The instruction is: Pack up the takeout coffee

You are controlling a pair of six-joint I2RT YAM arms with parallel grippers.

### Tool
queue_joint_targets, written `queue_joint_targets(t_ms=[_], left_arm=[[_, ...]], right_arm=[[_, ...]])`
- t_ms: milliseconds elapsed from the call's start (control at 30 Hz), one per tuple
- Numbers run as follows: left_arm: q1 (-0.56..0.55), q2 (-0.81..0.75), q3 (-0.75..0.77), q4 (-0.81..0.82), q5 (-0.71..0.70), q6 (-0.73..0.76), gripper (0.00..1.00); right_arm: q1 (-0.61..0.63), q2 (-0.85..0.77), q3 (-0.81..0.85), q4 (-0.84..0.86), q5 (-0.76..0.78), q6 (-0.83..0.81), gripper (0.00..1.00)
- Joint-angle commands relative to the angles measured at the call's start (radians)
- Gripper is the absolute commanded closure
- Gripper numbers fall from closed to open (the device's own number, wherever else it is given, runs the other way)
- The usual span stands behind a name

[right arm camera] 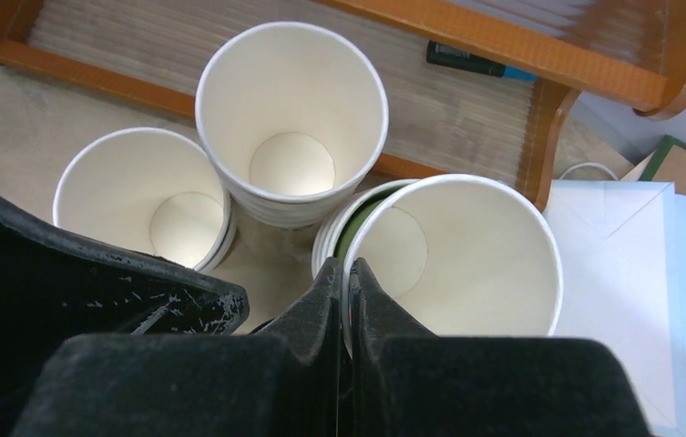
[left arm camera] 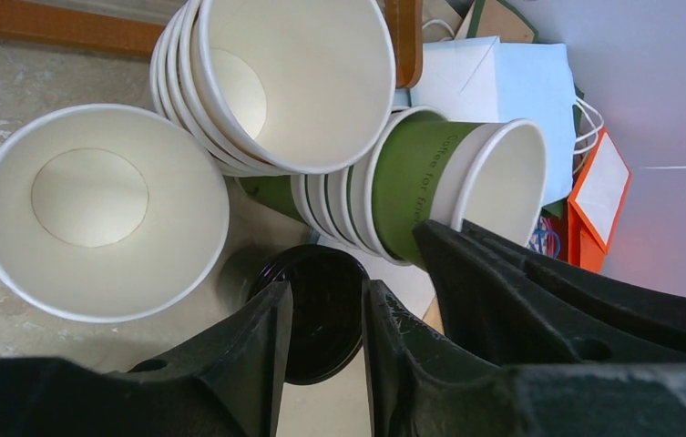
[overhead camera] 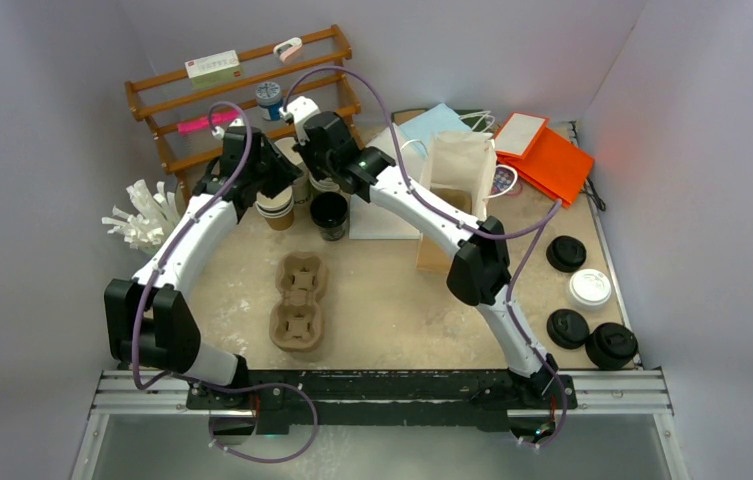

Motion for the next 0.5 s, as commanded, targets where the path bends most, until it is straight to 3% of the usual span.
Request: queue_joint_targets(t_ms=[0, 300, 467], left_arm=[[0.009, -0.038, 0.009, -0.005, 0.001, 0.029, 0.64], [0.012, -0.057, 0.028, -0.024, -0.019, 0.059, 0.63], [0.011, -0.063, 0.028, -0.023, -0.008, 0.063, 0.63]], right_arm=[[0.004, -0.072, 0.091, 0.016, 0.062, 0.017, 1.00], [0.004, -0.163, 0.105, 0.025, 0.114, 0.020, 1.00], [0.013, -0.233, 0.096, -0.055, 0.072, 0.079, 1.00]])
